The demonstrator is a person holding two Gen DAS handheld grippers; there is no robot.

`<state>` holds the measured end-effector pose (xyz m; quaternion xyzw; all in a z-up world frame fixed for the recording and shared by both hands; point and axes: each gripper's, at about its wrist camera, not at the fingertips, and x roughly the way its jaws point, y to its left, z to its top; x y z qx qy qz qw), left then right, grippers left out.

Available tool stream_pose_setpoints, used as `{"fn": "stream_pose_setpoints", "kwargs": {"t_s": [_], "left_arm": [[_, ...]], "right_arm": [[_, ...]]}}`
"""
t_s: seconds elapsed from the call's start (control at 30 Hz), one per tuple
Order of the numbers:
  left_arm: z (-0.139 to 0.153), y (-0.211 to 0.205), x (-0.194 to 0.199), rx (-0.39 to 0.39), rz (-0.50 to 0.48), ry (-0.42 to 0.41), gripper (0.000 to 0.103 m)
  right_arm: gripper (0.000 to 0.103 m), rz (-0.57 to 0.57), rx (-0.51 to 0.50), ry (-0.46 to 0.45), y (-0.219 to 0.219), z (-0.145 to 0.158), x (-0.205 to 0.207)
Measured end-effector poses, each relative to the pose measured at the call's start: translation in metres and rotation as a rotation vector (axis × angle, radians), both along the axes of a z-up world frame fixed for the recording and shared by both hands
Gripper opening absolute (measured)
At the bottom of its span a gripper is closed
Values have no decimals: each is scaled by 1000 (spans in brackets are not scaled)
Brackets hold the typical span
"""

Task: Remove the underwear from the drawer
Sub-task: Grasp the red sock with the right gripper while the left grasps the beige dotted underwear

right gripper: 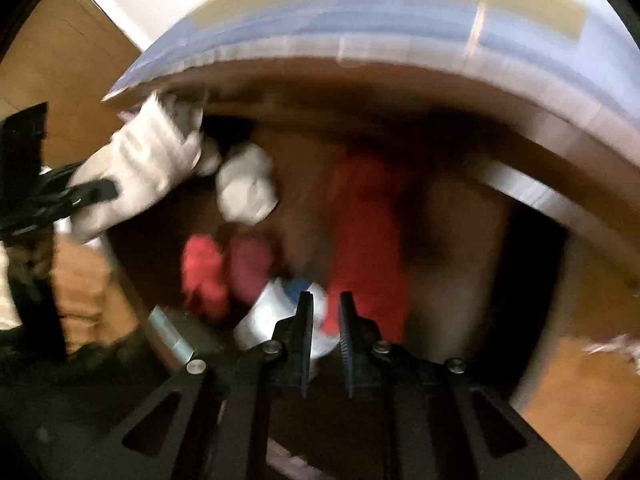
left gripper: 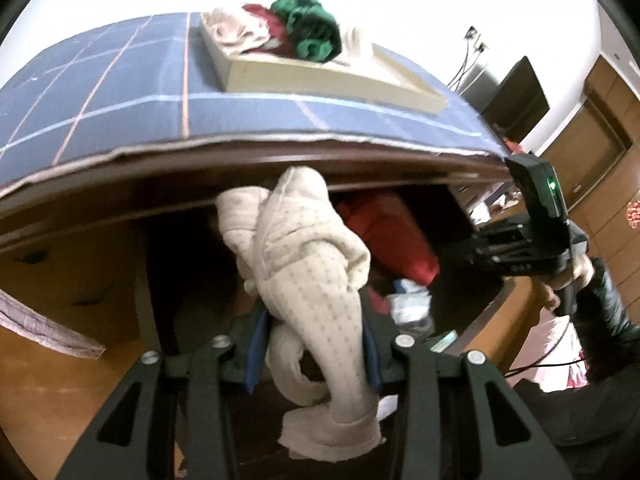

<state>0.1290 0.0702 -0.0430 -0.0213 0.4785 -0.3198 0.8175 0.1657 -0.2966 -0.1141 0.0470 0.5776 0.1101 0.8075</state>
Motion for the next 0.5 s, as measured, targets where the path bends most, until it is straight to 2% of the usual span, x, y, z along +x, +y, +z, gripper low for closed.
{"fn": "stream_pose_setpoints", "kwargs": {"t_s": [0.03, 0.07, 0.1, 0.13, 0.2, 0.3, 0.43, 0.5], "left_arm": [[1, -7, 3, -9, 0, -8, 39], [1, -15, 4, -18, -1, -16, 39], [1, -19, 2, -27, -3, -24, 39], [-1, -23, 0, -32, -6, -29, 39], [1, -26, -3, -24, -12, -38, 39], [-8, -29, -4, 24, -5, -26, 39], [-34, -36, 6, 146, 6, 15, 39], [-46, -40, 12, 201, 2, 46, 42]], "right_arm": [[27, -24, -59, -36, -2, 5, 2], [35, -49, -76, -59, -5, 9, 6], [52, -60, -68, -65, -4, 9, 15], [59, -64, -46, -62, -7, 7, 17], [59, -43, -36, -43, -5, -3, 27], [59, -6, -134, 6, 12, -23, 43], [58, 23, -193, 95, 27, -52, 51], [57, 40, -257, 99, 34, -59, 56]]}}
